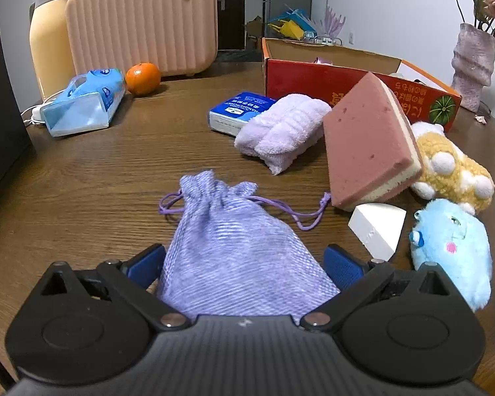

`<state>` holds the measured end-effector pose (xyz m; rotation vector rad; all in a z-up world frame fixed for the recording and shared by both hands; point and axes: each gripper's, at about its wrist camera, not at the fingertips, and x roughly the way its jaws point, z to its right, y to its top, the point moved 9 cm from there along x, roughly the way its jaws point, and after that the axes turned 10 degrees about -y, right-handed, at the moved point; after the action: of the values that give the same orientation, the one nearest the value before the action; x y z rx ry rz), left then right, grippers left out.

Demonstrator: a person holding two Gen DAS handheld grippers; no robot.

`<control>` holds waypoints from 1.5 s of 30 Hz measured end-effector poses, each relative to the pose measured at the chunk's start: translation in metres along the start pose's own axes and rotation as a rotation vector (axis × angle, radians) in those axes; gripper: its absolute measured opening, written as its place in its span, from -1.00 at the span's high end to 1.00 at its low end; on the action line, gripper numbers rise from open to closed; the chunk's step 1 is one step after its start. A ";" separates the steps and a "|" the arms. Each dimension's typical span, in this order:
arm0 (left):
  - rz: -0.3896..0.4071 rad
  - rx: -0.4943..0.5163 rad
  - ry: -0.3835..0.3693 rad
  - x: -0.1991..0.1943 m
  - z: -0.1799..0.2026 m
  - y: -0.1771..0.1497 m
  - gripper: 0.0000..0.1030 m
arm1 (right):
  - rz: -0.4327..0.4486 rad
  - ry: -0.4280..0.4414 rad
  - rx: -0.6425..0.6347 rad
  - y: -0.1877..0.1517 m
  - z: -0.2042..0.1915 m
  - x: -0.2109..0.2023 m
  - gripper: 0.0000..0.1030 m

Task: Organize soft objects
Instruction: 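Move both grippers back toward the remaining soft items on the table, then grasp the lavender drawstring pouch with the left gripper while the right gripper approaches the blue plush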

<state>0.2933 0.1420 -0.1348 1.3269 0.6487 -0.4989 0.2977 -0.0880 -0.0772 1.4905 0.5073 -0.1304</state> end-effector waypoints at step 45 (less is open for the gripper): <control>0.258 0.044 -0.174 -0.072 0.011 0.026 0.07 | -0.191 0.026 -0.114 -0.027 -0.057 0.031 -1.00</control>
<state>0.2600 0.1341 -0.0659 1.3680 0.3194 -0.4141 0.3005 -0.0282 -0.1145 1.3324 0.6673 -0.2280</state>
